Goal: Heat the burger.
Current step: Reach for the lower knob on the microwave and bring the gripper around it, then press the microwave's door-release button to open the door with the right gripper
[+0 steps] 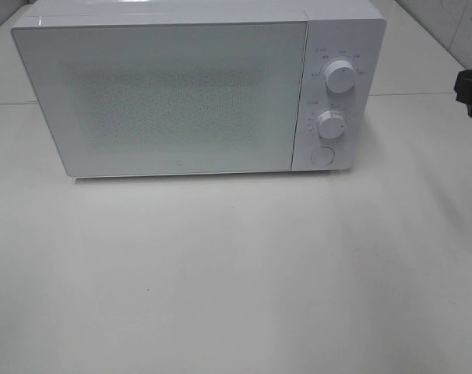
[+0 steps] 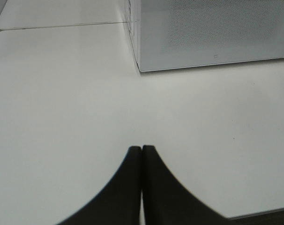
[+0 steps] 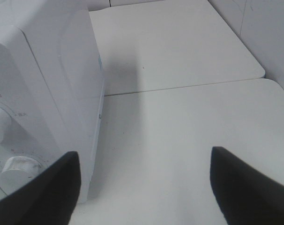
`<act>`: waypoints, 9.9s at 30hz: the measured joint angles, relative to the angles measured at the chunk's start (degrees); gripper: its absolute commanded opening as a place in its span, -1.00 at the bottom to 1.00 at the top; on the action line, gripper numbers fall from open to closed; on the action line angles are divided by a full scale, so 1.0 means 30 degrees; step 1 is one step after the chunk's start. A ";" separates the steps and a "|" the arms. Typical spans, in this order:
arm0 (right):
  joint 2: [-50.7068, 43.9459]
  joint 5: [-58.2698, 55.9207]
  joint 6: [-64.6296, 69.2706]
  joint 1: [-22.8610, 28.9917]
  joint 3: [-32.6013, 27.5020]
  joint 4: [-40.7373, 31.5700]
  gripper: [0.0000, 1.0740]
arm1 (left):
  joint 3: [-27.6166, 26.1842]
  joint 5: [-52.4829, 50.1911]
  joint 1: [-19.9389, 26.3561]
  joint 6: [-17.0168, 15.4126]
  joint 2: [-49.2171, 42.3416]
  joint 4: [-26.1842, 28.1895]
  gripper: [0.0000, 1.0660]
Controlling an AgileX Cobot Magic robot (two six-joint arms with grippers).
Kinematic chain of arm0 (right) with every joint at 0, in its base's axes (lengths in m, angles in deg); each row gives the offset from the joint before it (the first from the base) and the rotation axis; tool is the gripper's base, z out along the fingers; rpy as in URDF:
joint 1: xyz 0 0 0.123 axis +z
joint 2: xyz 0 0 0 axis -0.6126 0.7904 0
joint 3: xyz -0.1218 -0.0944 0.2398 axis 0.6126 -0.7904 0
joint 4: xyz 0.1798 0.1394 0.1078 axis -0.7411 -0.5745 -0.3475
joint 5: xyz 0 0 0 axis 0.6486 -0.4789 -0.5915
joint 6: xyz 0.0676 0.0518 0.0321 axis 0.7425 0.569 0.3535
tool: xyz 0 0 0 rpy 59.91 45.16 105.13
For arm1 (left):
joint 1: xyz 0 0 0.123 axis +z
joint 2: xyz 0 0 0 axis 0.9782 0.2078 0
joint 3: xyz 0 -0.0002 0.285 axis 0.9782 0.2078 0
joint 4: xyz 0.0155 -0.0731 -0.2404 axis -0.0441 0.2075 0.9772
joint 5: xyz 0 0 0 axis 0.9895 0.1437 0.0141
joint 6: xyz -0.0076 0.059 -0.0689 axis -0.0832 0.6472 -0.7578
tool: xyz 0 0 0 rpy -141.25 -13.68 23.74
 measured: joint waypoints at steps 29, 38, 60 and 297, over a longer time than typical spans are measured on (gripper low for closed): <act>0.8480 0.6875 -0.4259 0.9110 0.2254 -0.6474 0.34 | 0.0000 -0.0019 0.0000 0.0000 0.0000 0.0000 -1.00; 1.0848 0.9282 -0.4698 0.9225 0.2827 -0.7277 0.34 | 0.0000 -0.0019 0.0000 0.0000 0.0000 0.0000 -1.00; 1.3560 1.1325 -0.4698 0.9225 0.3877 -0.7277 0.34 | 0.0000 -0.0019 0.0000 0.0000 0.0000 0.0000 -1.00; -2.4083 -2.7483 -0.1184 0.0840 0.0630 -0.0764 0.25 | 0.0000 -0.0019 0.0000 0.0000 0.0000 -0.0019 -1.00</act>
